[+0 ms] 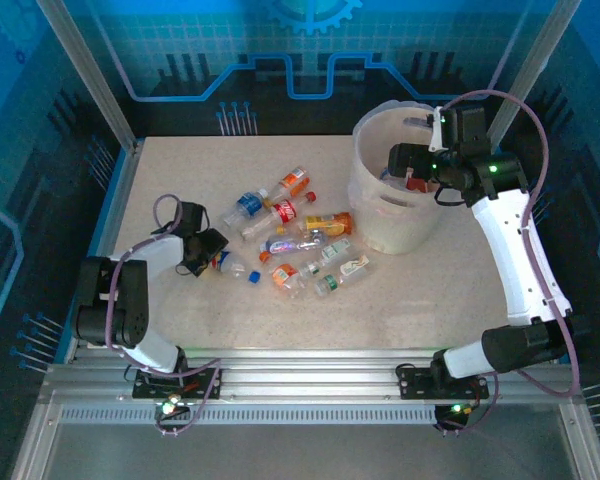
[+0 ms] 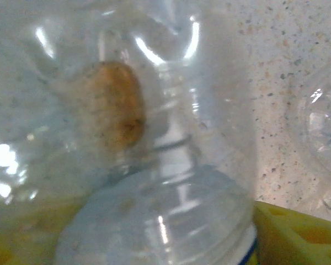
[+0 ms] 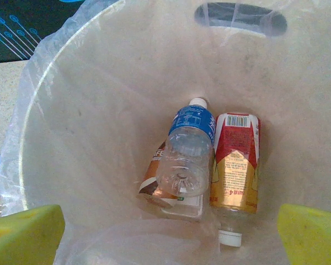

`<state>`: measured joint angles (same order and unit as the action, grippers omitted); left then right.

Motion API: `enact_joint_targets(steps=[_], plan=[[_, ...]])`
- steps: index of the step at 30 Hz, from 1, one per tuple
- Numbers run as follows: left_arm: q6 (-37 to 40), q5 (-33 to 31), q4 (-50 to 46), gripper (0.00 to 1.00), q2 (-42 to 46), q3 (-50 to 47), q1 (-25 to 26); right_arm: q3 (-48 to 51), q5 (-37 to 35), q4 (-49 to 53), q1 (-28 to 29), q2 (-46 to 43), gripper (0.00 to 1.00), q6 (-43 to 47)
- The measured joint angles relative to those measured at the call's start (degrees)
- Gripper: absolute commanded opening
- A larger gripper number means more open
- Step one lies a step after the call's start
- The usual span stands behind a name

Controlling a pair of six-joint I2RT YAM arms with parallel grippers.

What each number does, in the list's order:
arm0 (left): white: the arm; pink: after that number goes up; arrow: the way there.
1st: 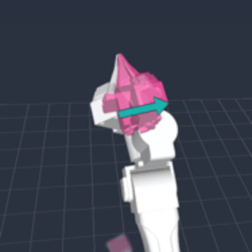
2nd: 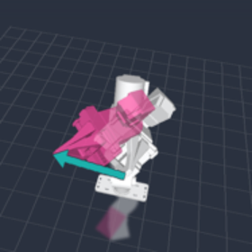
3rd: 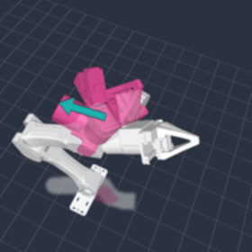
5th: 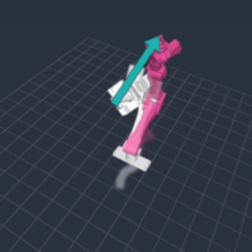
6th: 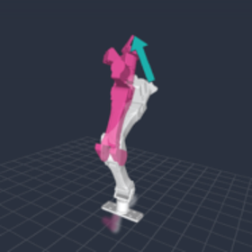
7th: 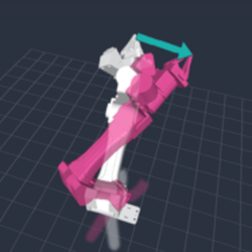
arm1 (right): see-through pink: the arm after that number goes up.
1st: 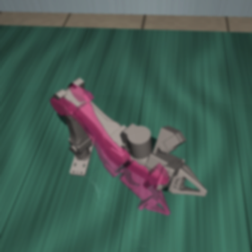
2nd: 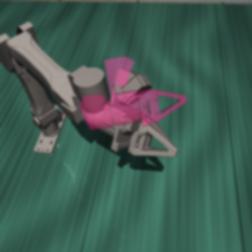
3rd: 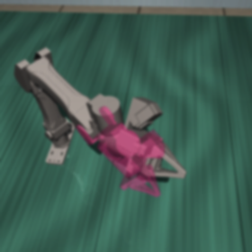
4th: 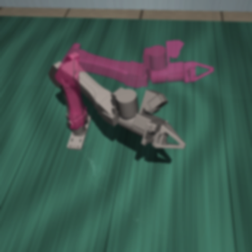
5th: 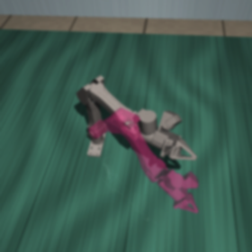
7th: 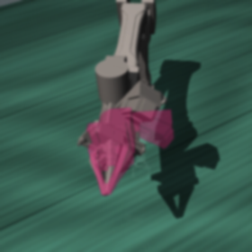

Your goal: Put the plastic bottles in the bin

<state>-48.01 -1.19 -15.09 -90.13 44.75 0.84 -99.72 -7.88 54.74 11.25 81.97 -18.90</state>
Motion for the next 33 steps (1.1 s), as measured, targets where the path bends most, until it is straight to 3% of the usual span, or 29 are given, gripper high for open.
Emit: enact_joint_targets(steps=[10,14,25,33], plan=[[0.5,0.0,-1.0,0.57,0.8,0.0,-0.3,0.0,1.1,0.0,0.3,0.2,1.00,-0.4],[1.6,-0.1,-2.2,0.57,4.9,0.0,-0.4,0.0,1.3,0.0,1.6,0.2,1.00,-0.3],[4.6,2.9,-5.2,0.56,21.1,3.2,-0.4,1.4,2.7,-3.3,8.7,-3.2,1.00,0.8],[4.6,7.0,-4.5,0.56,22.9,9.6,3.6,5.4,9.2,-8.6,14.8,-4.4,1.00,0.9]])
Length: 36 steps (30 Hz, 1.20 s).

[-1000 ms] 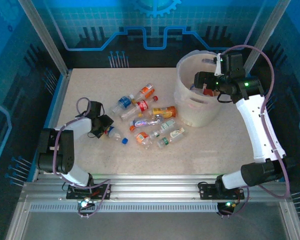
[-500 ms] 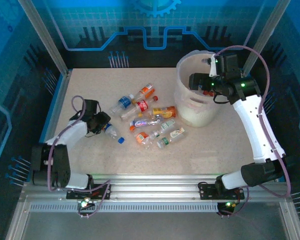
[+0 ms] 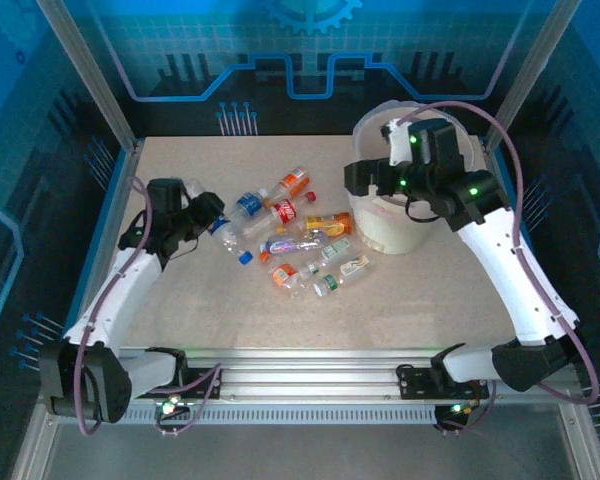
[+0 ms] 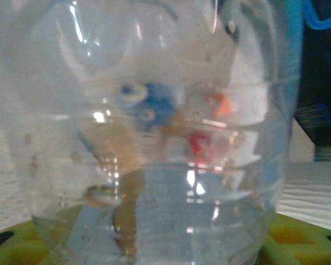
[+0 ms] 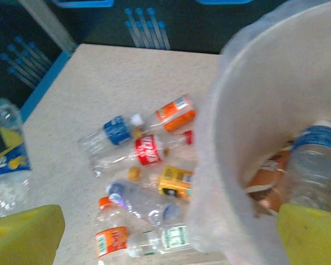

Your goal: Put the plastic bottles in the bin

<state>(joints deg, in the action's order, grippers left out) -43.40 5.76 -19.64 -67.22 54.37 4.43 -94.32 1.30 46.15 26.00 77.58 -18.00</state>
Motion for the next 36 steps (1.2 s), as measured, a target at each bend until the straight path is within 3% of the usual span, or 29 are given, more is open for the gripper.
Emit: enact_joint_targets(steps=[7,13,28,36], plan=[[-0.2,3.1,5.8,0.57,-5.1,8.3,6.1,0.6,6.2,-4.9,6.8,4.7,1.00,0.0],[-0.9,7.4,10.4,0.57,-9.9,13.9,8.2,0.5,9.0,-6.6,10.6,10.1,1.00,0.0],[-5.3,14.8,17.1,0.56,-13.7,16.6,9.8,-11.0,12.7,-6.8,14.5,21.6,0.99,1.3],[-6.3,16.5,18.7,0.57,-13.7,17.1,10.7,-15.4,12.7,-5.9,14.6,26.2,0.93,1.8]])
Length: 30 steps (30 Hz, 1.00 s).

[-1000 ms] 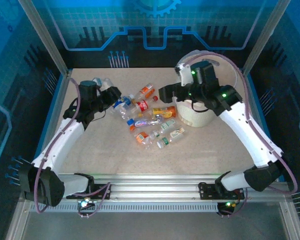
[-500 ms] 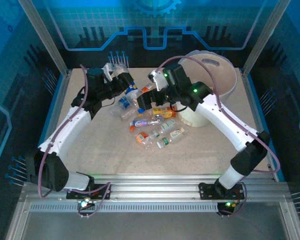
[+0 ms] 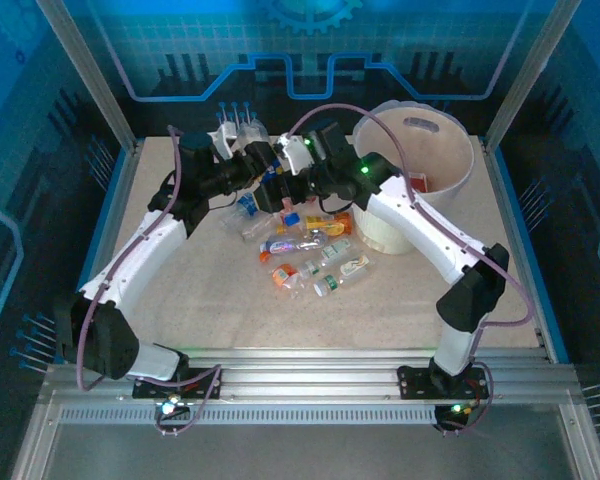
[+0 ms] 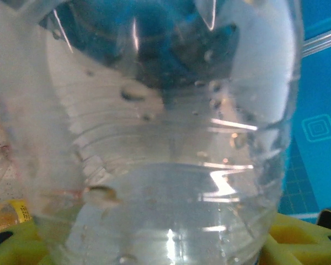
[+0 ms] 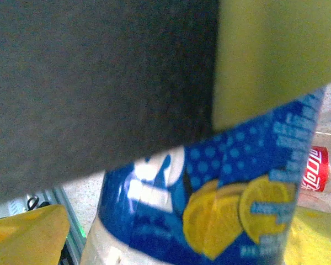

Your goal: Put the plastic bottles in the bin

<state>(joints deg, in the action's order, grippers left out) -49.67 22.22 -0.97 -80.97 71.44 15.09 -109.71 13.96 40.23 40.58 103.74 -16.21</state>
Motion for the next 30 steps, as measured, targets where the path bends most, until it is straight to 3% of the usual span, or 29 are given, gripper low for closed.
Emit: enact_joint_targets(steps=[7,10,13,17,25,30], plan=[[-1.0,0.4,0.2,0.57,0.0,0.0,0.2,-1.1,0.0,0.5,0.0,1.2,0.73,0.1],[-1.3,0.4,0.4,0.62,0.0,0.0,0.2,-1.2,-0.2,0.9,0.0,1.2,0.66,0.2],[-1.6,0.5,0.5,0.75,-0.1,0.0,0.2,-1.2,-0.5,0.9,0.0,1.2,0.62,0.1],[-1.9,0.2,-0.2,0.99,-0.2,0.0,0.2,-1.4,-2.0,0.6,0.0,1.0,0.56,0.1],[-1.0,-0.8,-0.6,0.99,0.3,0.0,0.1,-1.4,-4.4,0.9,-0.2,0.5,0.48,-0.3],[1.3,-4.6,-1.3,0.99,5.3,-0.5,0.1,-0.5,-6.1,2.9,-1.3,-1.1,0.47,-0.8]])
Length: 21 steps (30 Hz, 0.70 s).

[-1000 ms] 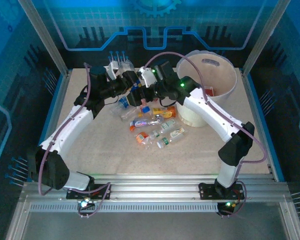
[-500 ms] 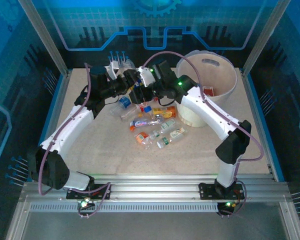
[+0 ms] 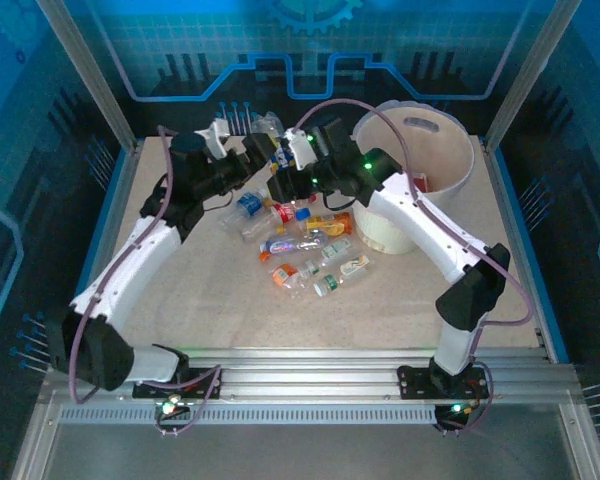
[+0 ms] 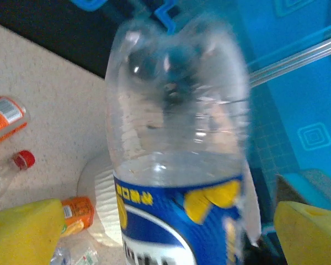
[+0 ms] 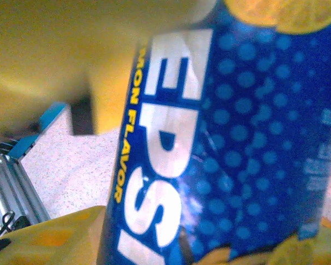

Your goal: Put the plastic bottles in the bin

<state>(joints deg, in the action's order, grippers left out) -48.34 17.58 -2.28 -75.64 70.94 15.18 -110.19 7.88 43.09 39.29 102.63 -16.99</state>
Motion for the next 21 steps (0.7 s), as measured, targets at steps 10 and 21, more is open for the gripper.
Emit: enact_joint_targets(steps=[10,21], plan=[[6.7,-15.3,-0.6,0.99,15.5,-5.7,0.0,1.6,-6.3,4.6,-4.6,-7.5,0.47,0.3],[10.8,-24.9,-5.4,0.99,17.6,-8.5,-0.3,-0.2,-11.1,9.8,-19.0,-15.6,0.47,2.3]])
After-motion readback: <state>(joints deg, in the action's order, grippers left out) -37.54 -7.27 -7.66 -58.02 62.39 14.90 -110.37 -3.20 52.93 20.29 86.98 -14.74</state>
